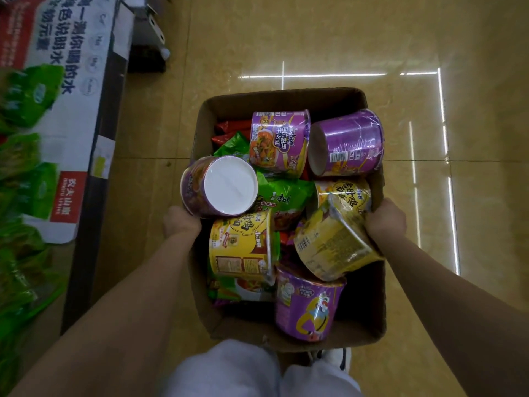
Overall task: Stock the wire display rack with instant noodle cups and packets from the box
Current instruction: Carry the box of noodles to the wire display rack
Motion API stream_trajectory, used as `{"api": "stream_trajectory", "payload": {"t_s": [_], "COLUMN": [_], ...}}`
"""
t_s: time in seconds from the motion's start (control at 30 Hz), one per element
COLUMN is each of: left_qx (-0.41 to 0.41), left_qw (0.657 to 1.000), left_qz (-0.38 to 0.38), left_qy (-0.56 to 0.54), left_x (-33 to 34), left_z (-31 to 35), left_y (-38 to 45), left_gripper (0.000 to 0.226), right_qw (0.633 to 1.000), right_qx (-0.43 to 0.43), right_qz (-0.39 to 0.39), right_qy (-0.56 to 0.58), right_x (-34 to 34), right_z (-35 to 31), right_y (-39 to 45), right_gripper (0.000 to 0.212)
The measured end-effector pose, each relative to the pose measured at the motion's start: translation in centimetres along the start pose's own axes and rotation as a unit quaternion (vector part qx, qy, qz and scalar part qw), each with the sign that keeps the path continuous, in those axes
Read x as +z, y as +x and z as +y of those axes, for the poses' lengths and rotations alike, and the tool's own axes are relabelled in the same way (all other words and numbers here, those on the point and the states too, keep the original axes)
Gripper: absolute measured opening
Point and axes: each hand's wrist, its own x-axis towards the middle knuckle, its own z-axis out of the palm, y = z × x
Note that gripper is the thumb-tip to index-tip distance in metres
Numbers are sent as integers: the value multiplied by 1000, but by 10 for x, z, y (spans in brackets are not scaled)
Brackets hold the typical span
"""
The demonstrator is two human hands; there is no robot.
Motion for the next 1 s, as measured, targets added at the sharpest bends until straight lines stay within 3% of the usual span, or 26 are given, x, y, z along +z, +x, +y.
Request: {"api": "stream_trajectory", "payload": {"t_s": [0.2,0.43,0.7,1.0], "left_qx": [60,84,101,168], "left_qw": [998,996,994,984], "left_qz": [18,-1,-4,58], "left_qy": [31,37,32,16], "left_x": [-16,-76,-191,-351], "left_z": [13,31,60,92], "left_y": [-27,-90,-181,-306], "left_gripper": [22,19,21,32], "right_qw": [999,1000,999,993], "right_qx": [-23,-7,-31,-94], "right_qz": [18,26,39,67], "right_qy": [-14,3,11,22], "right_x": [-10,-75,-200,-353], "right_z": [3,14,-8,-44], "right_y": [-16,-73,-168,-276], "right_gripper": [27,22,25,29]}}
